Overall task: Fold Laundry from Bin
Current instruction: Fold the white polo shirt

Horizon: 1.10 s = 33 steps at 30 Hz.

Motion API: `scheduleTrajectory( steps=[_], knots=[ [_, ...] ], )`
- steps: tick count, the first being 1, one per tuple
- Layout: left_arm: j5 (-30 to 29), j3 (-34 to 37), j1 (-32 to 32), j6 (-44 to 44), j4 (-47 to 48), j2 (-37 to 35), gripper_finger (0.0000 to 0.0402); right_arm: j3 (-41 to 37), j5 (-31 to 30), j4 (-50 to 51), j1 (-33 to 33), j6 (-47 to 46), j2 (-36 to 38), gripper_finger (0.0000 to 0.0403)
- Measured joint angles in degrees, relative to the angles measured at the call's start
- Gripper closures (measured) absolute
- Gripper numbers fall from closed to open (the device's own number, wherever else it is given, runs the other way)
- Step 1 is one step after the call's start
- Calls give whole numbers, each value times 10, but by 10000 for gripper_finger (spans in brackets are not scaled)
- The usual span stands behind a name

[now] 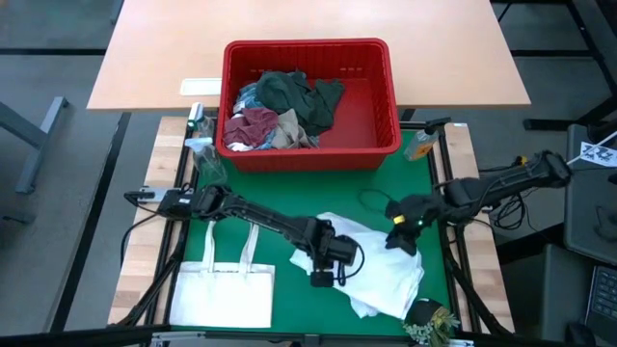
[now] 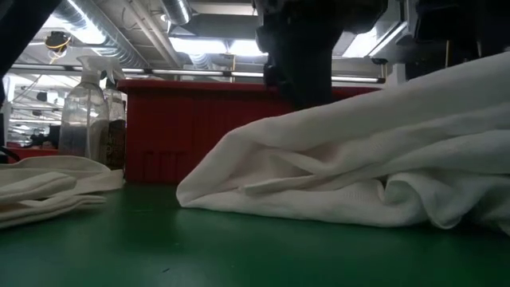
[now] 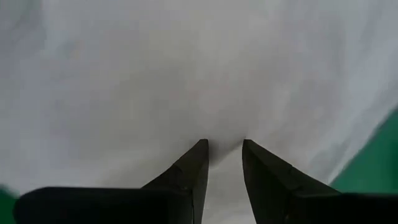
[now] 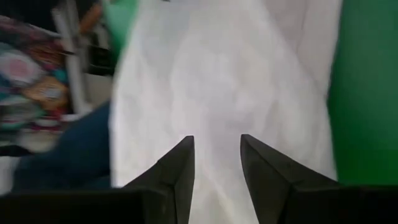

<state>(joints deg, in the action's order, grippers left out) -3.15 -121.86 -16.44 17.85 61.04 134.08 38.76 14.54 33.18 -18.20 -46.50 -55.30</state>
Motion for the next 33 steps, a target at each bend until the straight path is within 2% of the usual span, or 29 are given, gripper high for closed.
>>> scheduleTrajectory(
  steps=[4,11,15,21,27,33],
  knots=[
    [-40,42,-22,0,-28,4,310,0,-65,-4,-64,-4,-49,274],
    [-56,133,-45,0,-80,1,310,0,-71,-4,-147,-39,-159,274],
    [-61,142,-51,15,-88,0,310,1,-79,-8,-164,-41,-224,274],
    [-49,116,-52,15,-72,-1,310,3,-83,-7,-154,-15,-274,274],
    [-47,82,-46,-2,-55,-33,310,0,-86,4,-118,69,-260,274],
    [-65,77,-32,-2,-18,-75,310,-1,-118,25,-58,175,-242,274]
  ],
)
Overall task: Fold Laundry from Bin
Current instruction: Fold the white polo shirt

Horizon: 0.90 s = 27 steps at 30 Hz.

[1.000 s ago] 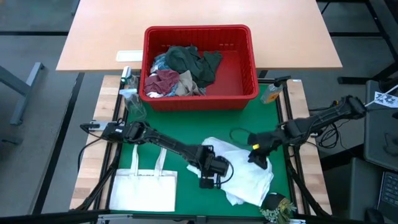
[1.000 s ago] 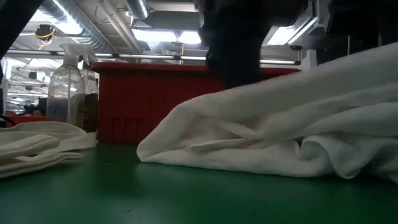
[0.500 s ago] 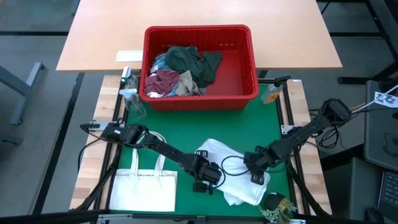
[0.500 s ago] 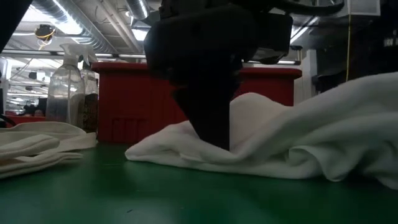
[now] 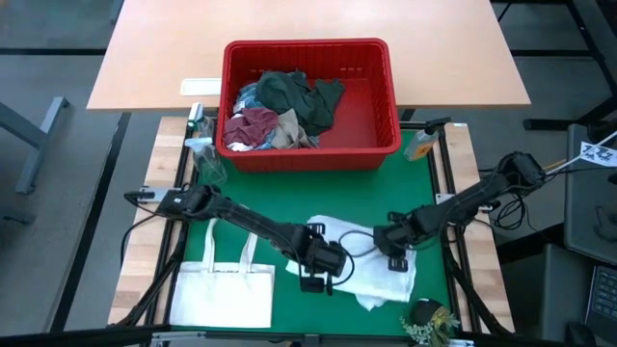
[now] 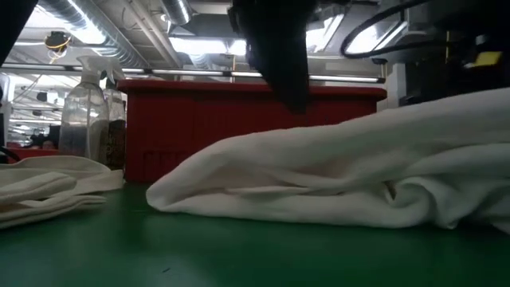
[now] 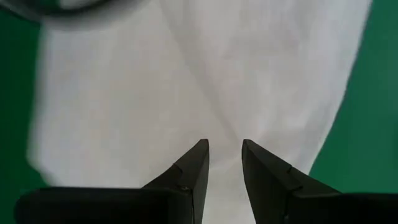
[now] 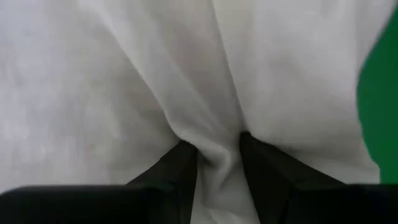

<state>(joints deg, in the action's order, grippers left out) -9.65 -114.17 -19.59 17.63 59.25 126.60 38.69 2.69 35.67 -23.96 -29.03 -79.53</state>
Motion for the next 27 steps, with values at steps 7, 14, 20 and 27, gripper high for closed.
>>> scheduleTrajectory(
  steps=[7,14,20,27],
  knots=[
    [-66,-1,17,8,51,-45,310,0,-75,6,85,110,10,274],
    [-75,-1,42,3,86,-55,310,30,-66,55,120,145,48,274],
    [-85,-1,64,-13,133,-95,310,87,-61,117,120,144,118,274],
    [-96,-1,84,-6,216,-143,310,107,-42,117,110,88,195,274]
  ],
)
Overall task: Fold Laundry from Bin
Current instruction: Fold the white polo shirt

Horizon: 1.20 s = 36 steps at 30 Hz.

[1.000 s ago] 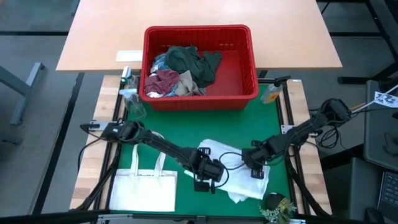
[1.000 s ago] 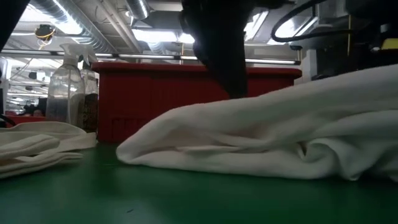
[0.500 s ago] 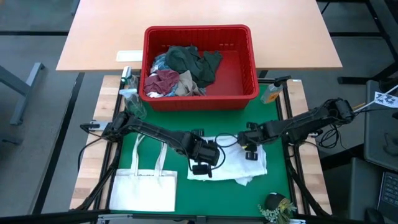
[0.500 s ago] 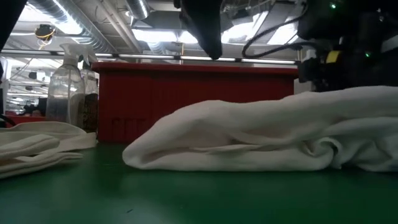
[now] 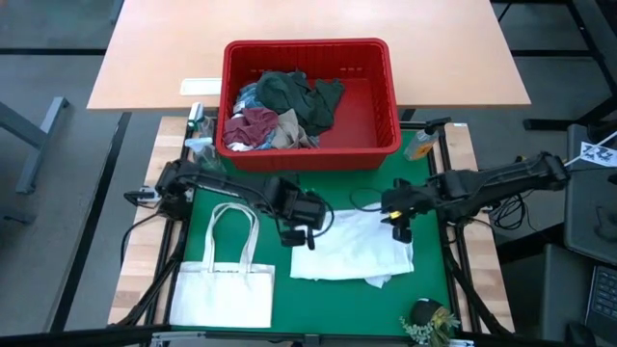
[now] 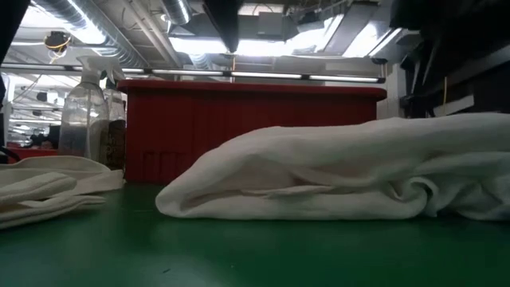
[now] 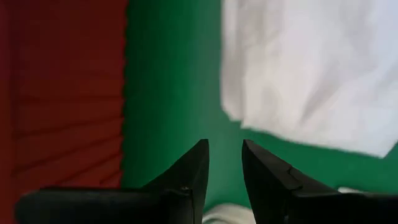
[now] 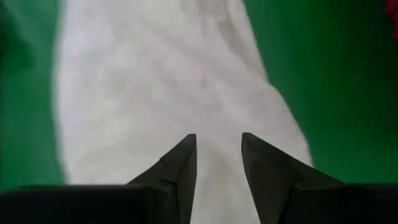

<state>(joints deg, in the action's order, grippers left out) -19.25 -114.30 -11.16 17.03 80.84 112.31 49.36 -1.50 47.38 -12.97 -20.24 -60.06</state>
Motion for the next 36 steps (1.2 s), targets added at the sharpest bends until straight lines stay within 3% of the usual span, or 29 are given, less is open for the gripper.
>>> scheduleTrajectory(
  steps=[6,12,18,28,36],
  knots=[
    [6,18,16,29,-14,-3,310,-3,-17,-26,-84,-65,16,274],
    [32,100,17,55,-185,-2,310,-4,-98,-43,-197,-135,-25,274],
    [70,187,8,62,-335,-2,310,-4,-164,-41,-266,-198,-106,274],
    [50,292,4,124,-386,-2,323,-4,-158,-43,-294,-220,-244,274],
    [24,372,16,173,-420,-2,375,-4,-68,-45,-294,-220,-310,274]
  ],
)
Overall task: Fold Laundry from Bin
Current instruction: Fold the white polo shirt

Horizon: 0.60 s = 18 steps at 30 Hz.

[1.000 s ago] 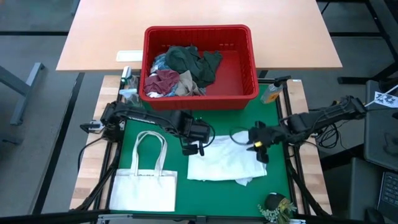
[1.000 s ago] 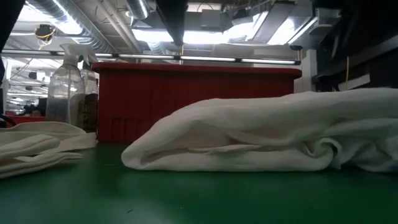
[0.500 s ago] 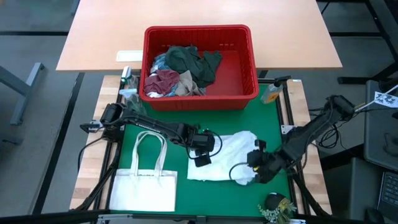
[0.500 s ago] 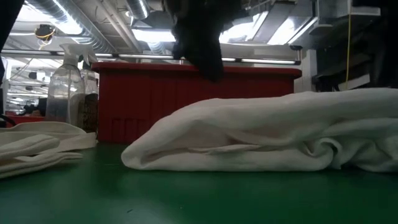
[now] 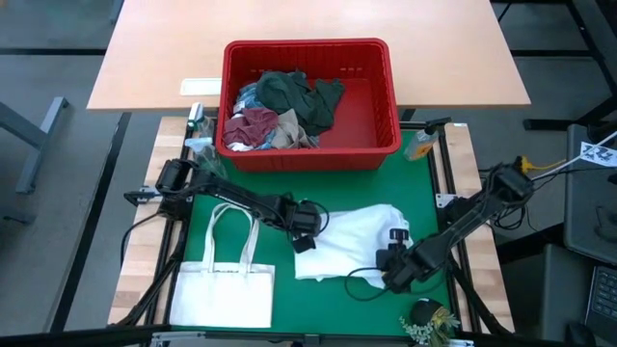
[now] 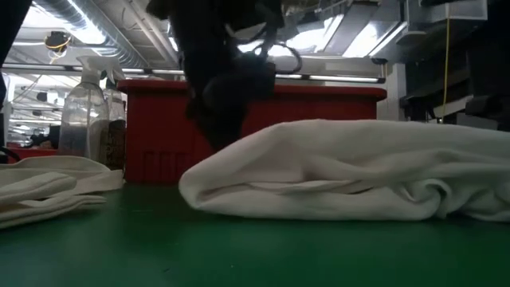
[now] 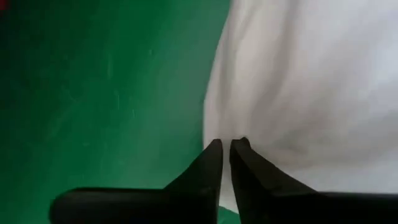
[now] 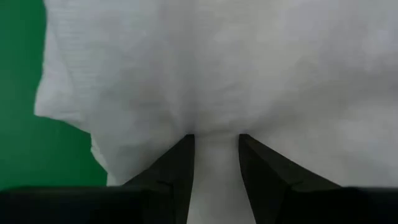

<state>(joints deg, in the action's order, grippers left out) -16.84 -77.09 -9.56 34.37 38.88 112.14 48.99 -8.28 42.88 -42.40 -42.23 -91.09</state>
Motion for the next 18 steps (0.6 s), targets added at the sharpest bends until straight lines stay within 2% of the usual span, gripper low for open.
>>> scheduleTrajectory(
  steps=[4,11,18],
  knots=[
    [7,20,3,2,-14,0,397,0,9,1,0,0,-3,274],
    [15,21,3,3,-6,-4,400,0,19,9,0,0,17,274],
    [15,-28,1,3,33,-36,401,2,18,29,0,-12,64,274]
  ],
)
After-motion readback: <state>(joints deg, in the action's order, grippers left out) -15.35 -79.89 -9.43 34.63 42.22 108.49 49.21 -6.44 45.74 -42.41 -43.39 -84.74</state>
